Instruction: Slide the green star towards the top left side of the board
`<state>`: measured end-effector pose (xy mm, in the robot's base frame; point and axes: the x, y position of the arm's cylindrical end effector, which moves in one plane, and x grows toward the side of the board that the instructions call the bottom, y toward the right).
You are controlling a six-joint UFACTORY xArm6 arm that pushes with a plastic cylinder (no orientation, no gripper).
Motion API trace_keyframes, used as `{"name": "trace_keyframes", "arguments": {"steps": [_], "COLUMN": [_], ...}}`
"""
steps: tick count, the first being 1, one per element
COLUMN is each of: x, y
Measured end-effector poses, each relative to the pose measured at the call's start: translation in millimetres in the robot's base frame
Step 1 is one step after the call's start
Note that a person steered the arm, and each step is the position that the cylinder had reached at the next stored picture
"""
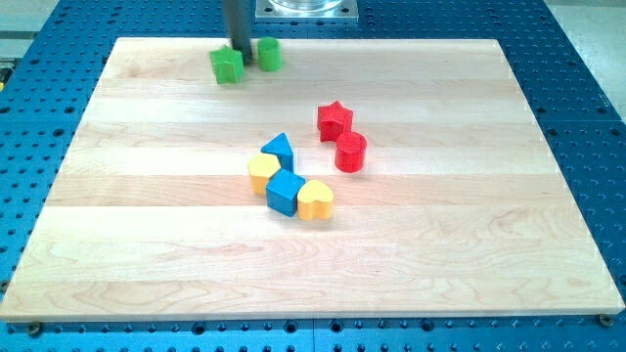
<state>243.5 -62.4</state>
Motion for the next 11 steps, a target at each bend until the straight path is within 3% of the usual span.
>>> {"name": "trace_keyframes", "arguments": {"steps": [1, 3, 7, 10, 11], "x": [40.5, 79.4, 69.3, 17.9, 17.4], "y": [75.9, 38.8, -20.9, -59.6, -17.6]}}
